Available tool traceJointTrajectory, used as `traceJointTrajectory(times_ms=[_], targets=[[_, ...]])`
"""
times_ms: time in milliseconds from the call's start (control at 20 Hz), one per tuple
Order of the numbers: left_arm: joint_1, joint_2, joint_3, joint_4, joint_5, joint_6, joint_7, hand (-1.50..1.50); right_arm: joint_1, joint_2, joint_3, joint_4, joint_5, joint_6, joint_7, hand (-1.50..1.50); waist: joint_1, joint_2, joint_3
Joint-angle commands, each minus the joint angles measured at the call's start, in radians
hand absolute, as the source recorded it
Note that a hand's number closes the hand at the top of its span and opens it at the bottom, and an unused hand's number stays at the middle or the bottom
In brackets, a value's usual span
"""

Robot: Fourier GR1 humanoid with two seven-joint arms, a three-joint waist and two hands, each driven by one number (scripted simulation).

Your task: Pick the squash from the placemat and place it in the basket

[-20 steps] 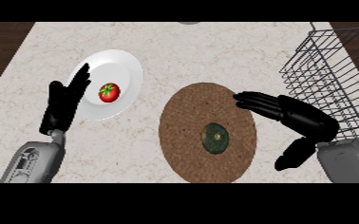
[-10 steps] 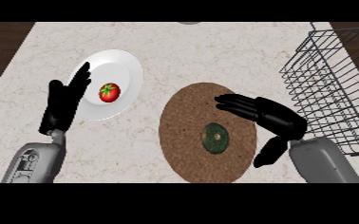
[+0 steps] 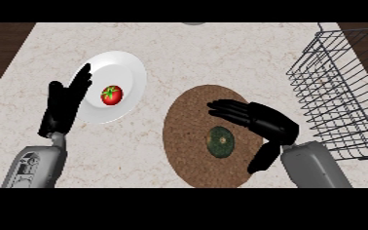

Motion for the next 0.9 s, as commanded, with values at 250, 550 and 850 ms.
traceJointTrajectory(times_ms=[250,550,850], targets=[[-0.036,-0.034,0.024,0.043,-0.023,-0.022,0.001,0.00,-0.026,0.081,0.011,0.065,0.098,-0.006,0.048,-1.50,0.000,0.000,0.000],[0.012,-0.054,0.023,-0.011,-0.053,-0.013,-0.002,0.00,0.003,0.087,0.013,0.155,0.140,-0.046,-0.048,-1.50,0.001,0.000,0.000],[0.013,-0.030,0.067,0.053,-0.042,-0.066,-0.057,0.00,0.046,0.097,0.007,0.034,0.149,0.006,0.000,-1.50,-0.002,0.000,0.000]])
